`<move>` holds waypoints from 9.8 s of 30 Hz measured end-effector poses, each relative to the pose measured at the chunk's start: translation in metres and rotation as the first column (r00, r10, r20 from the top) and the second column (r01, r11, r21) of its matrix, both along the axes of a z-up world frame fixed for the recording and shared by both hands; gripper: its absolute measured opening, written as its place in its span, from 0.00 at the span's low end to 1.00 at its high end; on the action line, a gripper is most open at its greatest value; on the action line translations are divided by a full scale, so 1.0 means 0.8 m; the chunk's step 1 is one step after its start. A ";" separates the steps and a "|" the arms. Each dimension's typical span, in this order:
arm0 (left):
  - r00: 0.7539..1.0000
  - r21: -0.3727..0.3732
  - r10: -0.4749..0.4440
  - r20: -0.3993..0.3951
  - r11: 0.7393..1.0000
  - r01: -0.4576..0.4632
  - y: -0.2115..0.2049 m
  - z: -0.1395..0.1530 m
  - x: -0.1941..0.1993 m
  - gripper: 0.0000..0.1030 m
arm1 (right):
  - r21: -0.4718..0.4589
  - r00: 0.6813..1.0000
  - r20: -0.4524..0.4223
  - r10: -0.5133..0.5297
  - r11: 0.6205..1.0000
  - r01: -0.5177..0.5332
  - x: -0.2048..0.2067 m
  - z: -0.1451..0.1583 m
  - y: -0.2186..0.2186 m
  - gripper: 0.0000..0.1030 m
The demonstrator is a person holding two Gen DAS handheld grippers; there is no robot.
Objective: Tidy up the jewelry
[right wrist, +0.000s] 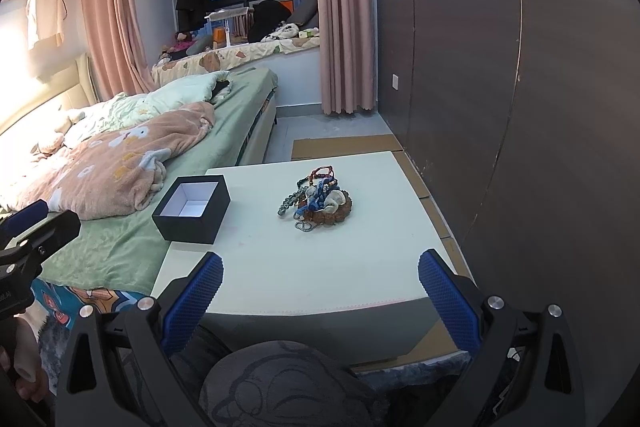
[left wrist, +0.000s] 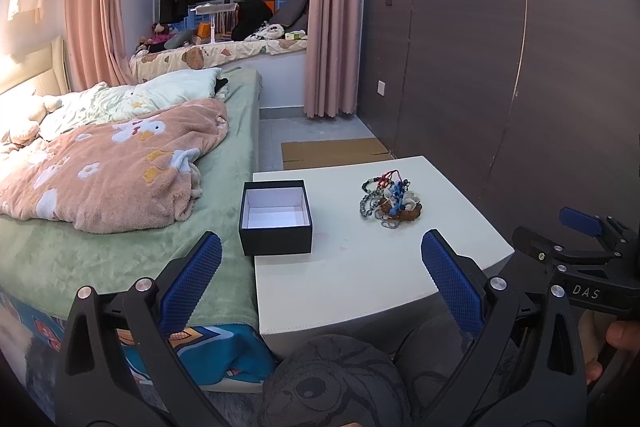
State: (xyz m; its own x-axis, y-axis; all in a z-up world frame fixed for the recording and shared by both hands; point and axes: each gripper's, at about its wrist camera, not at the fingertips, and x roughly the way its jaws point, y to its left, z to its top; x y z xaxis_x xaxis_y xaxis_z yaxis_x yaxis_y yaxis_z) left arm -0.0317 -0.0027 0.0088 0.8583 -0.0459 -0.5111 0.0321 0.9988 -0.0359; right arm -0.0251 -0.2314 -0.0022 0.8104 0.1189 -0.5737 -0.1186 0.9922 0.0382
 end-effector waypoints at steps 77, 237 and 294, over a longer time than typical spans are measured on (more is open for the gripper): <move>0.852 -0.349 -0.323 -0.412 0.920 0.180 -0.066 -0.196 0.386 0.42 | 0.676 0.853 -0.473 0.221 0.712 0.190 0.385 -0.211 -0.041 0.21; 0.849 -0.383 -0.355 -0.391 0.902 0.201 -0.116 -0.156 0.431 0.04 | 0.669 0.914 -0.405 -0.014 0.678 0.306 0.355 -0.202 -0.132 0.38; 0.975 -0.460 -0.146 -0.166 0.886 0.055 0.092 -0.027 0.291 0.04 | 0.668 0.956 -0.011 0.294 0.713 -0.212 0.327 -0.015 0.047 0.01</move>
State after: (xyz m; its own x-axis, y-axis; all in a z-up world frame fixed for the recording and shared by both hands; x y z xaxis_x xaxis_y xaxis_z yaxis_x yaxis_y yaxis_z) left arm 0.2014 0.0710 -0.0126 0.7251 -0.3909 -0.5669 0.0782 0.8647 -0.4961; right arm 0.2367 -0.1934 -0.0143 0.6318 0.6883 -0.3565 -0.3157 0.6485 0.6927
